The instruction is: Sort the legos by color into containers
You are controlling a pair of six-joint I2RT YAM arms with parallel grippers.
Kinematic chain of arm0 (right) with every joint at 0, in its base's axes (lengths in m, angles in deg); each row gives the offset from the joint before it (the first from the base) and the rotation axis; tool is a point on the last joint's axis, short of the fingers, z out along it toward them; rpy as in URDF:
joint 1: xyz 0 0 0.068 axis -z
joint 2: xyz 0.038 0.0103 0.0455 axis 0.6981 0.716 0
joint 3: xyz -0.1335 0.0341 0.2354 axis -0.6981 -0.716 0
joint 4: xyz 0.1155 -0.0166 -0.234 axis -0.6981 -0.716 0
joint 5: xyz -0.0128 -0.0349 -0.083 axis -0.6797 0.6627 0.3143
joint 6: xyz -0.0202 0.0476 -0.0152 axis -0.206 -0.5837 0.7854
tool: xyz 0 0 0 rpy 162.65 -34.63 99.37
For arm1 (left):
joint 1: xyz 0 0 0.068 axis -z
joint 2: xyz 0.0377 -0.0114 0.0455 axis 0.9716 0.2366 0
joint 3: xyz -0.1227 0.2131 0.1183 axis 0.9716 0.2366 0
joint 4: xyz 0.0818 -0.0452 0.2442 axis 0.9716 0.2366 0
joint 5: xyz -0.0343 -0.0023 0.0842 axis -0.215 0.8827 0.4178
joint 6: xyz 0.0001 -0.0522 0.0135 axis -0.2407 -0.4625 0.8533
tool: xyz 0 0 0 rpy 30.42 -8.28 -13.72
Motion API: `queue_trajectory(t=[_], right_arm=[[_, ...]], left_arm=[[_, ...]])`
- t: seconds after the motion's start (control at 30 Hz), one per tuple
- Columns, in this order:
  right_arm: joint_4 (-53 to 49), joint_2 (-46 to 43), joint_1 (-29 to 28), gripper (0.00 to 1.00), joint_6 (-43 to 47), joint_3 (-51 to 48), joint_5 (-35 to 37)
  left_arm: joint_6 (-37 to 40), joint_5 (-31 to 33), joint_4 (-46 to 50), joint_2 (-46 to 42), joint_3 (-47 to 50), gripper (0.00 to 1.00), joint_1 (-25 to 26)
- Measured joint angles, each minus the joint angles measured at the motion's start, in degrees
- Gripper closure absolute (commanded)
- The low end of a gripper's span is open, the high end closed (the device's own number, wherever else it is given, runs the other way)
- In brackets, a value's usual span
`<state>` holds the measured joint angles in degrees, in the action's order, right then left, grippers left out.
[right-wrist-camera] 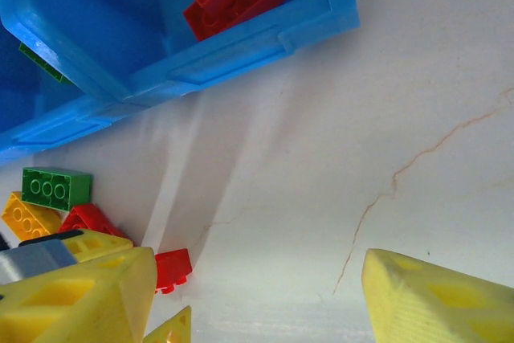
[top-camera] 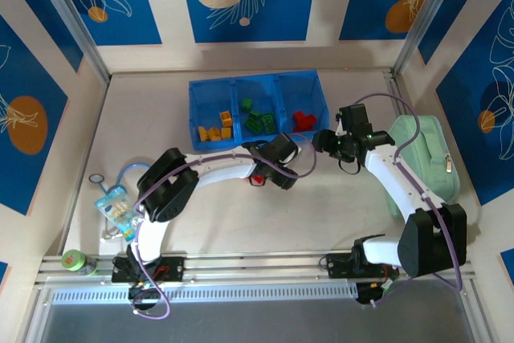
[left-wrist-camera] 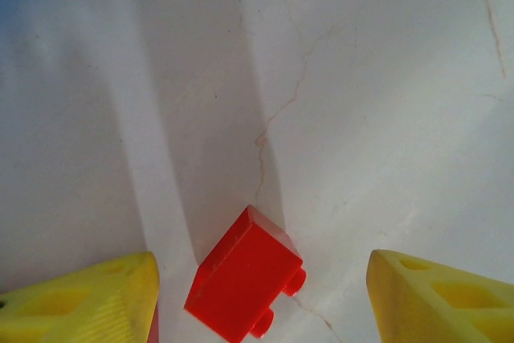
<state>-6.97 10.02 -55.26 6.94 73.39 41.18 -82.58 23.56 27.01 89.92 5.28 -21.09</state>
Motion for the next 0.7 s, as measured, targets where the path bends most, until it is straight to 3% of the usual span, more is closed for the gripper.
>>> queue_trajectory(t=[0.1, 0.23, 0.5, 0.7], right_arm=[[0.1, -0.7, 0.4, 0.31, 0.0, -1.0, 0.0], [0.1, -1.4, 1.2, 0.31, -0.1, -2.1, -0.1], [1.0, -2.2, 2.5, 0.32, -0.8, -3.1, -0.9], [1.4, -4.4, 3.5, 0.34, -1.3, -5.0, -1.0]], left_arm=[[0.4, 0.2, 0.3, 1.4, -0.8, 0.39, 0.0], [1.2, 1.1, 1.4, 1.9, -1.1, 0.57, 0.1], [2.5, 2.8, 3.1, 2.7, -2.8, 0.70, 0.9], [2.7, 3.1, 4.1, 2.7, -3.8, 0.73, 0.9]])
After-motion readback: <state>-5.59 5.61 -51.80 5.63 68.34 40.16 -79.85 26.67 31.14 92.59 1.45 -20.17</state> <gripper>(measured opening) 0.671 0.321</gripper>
